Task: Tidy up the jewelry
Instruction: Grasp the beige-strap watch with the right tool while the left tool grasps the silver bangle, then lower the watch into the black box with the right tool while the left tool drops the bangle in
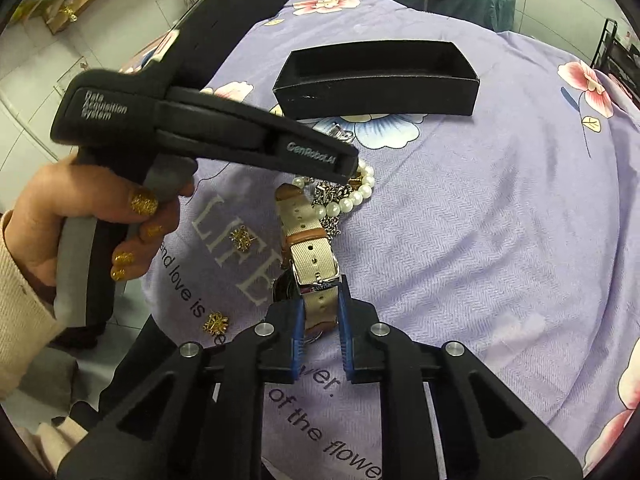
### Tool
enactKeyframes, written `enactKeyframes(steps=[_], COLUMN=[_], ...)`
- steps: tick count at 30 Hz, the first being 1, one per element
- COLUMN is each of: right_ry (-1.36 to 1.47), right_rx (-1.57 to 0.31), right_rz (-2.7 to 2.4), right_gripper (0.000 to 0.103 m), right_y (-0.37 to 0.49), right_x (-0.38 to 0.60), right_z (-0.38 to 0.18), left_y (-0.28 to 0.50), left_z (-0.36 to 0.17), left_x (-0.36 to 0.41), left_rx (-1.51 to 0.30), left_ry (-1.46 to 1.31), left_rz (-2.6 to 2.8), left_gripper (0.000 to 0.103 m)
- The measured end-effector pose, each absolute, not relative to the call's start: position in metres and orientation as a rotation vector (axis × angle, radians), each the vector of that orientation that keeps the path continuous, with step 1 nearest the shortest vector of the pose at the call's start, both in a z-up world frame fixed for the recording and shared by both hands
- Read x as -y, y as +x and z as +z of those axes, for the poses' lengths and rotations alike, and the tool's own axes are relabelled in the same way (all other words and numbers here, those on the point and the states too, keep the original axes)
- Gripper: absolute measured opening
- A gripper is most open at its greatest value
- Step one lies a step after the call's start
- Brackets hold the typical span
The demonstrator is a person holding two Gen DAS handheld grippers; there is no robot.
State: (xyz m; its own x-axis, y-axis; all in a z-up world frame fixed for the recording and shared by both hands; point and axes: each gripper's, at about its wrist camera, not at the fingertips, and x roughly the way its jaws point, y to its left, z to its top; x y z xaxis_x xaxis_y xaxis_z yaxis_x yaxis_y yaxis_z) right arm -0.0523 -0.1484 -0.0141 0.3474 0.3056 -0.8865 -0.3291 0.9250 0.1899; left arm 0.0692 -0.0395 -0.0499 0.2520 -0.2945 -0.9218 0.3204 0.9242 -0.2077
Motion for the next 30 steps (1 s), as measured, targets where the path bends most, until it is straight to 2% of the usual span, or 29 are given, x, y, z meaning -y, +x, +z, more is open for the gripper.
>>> enactKeyframes(steps=[18,30], right_ry=[0.062,0.063], right_rx=[-1.071,-0.981], right_rz=[0.453,0.356], right_gripper=[0.015,0.015], right_y=[-0.051,0.0], right_x=[0.156,0.176], right_z=[0.022,0.047], left_y=[0.05,0.077], left_z=[0.0,0.021], left_x=[0.0,-0.011], left_rx=[-1.134,-1.062], left_ry=[-0.018,-0.028], left_rz=[-0.372,-0.352], left_gripper=[0.049,0.049])
